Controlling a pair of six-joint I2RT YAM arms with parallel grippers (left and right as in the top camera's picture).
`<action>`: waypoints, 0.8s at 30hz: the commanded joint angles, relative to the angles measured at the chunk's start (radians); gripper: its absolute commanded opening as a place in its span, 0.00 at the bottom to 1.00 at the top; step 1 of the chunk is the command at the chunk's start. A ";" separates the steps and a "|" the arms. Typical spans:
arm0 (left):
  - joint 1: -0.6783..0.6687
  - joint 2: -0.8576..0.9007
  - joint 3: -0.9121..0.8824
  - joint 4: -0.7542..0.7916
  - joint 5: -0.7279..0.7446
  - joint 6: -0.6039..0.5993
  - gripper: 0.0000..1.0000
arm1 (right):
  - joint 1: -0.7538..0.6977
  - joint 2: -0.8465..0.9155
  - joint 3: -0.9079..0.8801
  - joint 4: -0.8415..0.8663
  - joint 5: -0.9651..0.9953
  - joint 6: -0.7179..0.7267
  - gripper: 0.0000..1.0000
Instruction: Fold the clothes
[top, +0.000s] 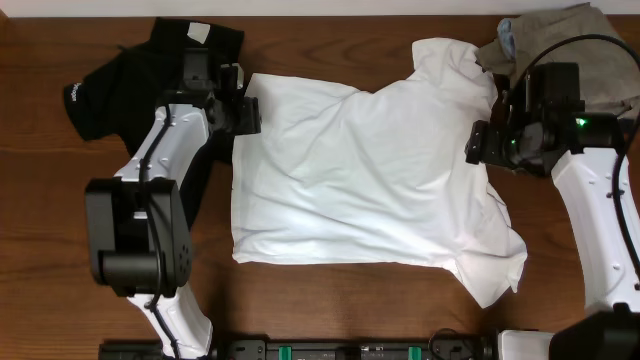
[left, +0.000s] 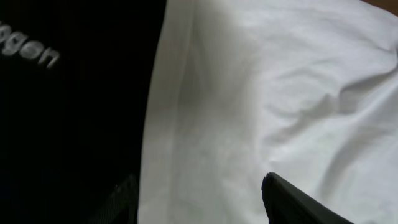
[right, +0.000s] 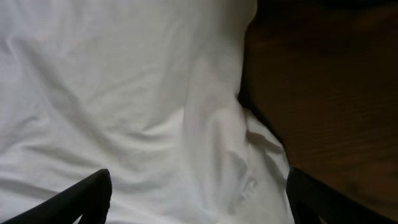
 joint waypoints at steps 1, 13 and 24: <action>-0.001 0.062 0.018 0.024 -0.073 0.027 0.66 | 0.010 0.031 0.016 0.001 -0.012 -0.015 0.88; 0.068 0.054 0.022 0.043 -0.128 -0.033 0.66 | 0.010 0.046 0.016 0.003 -0.011 -0.015 0.88; 0.070 0.122 0.019 0.064 -0.136 -0.034 0.39 | 0.010 0.046 0.016 0.001 -0.012 -0.014 0.88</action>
